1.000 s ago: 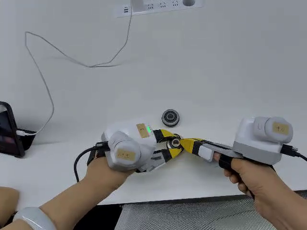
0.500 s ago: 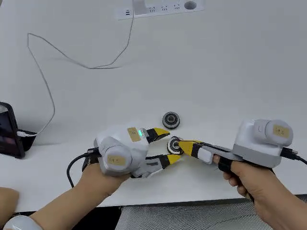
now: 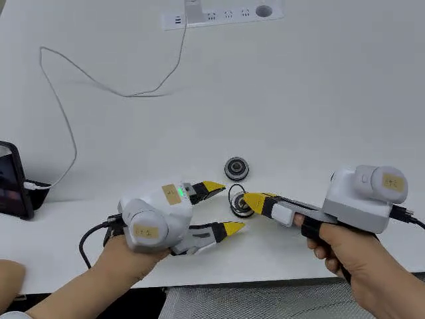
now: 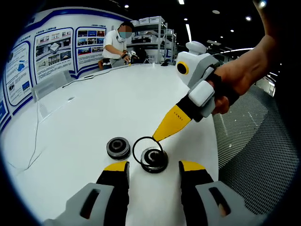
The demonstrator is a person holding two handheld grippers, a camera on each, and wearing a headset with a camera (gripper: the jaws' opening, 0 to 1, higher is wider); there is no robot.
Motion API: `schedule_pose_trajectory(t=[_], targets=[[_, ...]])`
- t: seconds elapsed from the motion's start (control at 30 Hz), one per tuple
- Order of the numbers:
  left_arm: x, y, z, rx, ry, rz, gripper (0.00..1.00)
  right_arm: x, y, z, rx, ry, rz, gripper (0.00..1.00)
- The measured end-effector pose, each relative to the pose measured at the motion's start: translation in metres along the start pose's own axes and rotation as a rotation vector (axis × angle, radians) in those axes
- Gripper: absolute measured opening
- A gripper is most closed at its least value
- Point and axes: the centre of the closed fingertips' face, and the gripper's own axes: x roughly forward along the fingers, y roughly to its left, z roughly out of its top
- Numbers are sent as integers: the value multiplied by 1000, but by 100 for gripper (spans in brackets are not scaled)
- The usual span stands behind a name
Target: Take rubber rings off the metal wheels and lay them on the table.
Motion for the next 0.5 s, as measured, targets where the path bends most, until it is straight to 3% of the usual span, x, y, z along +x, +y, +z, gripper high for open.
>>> schedule_pose_trajectory(t=[0.13, 0.33, 0.5], targets=[[-3, 2, 1, -12, -17, 11, 48, -5, 6, 1, 11, -9, 12, 1], [-6, 7, -3, -38, -29, 35, 59, -23, -4, 11, 34, -54, -1, 1], [-10, 6, -5, -51, -30, 41, 59, -37, -21, 22, 74, -100, -31, 1]])
